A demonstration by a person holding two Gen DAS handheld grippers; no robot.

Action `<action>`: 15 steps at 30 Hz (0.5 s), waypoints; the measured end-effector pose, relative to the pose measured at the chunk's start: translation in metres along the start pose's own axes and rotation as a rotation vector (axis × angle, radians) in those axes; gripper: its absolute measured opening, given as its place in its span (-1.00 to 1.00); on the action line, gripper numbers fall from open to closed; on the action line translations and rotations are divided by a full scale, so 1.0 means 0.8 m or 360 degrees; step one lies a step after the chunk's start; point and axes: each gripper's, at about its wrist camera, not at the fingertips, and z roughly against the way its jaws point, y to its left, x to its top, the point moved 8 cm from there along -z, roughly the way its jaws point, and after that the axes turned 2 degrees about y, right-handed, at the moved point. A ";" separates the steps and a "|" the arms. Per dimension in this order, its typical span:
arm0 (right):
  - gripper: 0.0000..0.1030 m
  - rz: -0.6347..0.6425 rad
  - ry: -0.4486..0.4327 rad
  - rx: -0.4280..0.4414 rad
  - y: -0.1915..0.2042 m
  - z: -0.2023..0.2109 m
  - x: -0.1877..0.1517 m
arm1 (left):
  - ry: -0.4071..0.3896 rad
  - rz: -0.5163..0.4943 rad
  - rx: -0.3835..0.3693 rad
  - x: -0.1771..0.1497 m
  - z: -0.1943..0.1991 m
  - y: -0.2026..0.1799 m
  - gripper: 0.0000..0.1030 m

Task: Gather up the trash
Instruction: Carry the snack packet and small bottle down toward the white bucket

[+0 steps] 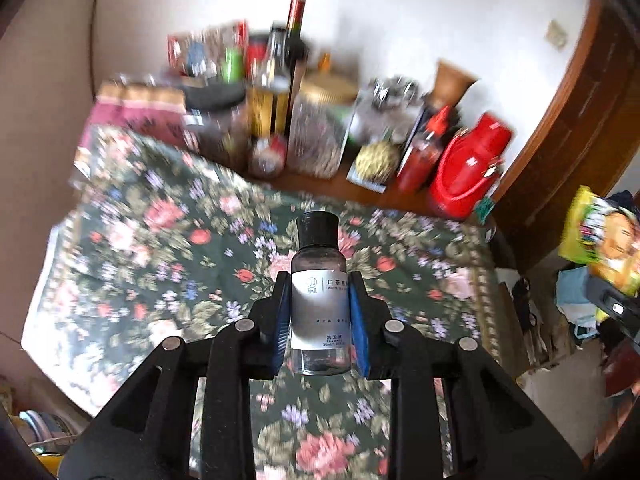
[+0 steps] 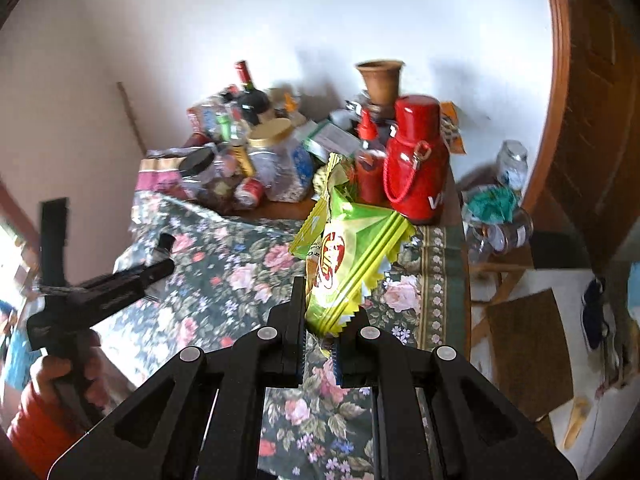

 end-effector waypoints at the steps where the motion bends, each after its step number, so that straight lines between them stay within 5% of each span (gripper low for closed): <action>1: -0.82 0.0026 -0.0006 0.0016 0.005 0.007 -0.002 | -0.0047 -0.0019 0.0007 -0.001 0.018 -0.008 -0.48; 15: -0.83 0.0159 -0.0127 0.0077 0.095 0.101 -0.049 | -0.0378 -0.0135 -0.0123 -0.047 0.202 -0.015 -0.48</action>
